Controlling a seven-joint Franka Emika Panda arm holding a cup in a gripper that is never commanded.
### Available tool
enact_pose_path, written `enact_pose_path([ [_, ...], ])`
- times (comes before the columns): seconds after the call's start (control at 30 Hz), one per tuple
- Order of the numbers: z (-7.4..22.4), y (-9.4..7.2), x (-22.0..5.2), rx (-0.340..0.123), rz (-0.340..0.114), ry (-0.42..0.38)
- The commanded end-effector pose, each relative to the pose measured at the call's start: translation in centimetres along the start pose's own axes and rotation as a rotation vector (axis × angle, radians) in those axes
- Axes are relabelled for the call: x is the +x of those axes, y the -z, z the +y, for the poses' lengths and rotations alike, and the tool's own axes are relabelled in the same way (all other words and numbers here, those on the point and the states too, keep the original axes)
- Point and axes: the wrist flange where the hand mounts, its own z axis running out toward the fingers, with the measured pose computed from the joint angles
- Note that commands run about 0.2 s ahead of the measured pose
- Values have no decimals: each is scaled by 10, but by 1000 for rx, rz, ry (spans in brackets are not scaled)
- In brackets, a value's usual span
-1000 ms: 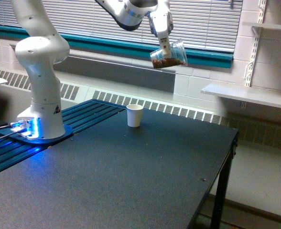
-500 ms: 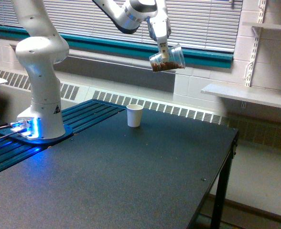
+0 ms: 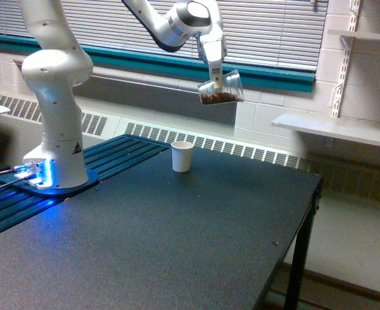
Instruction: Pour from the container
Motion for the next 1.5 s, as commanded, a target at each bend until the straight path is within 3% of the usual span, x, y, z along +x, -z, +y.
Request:
enact_pose_path([
  [0.03,-10,11,-14,15,-3,0],
  [0.5,-23,18,-20,26,-13,77],
  [0.97,-21,24,-39,38,-8,101],
  [1.2,-17,27,-24,39,17,130],
  [1.5,-24,27,-24,58,47,231],
])
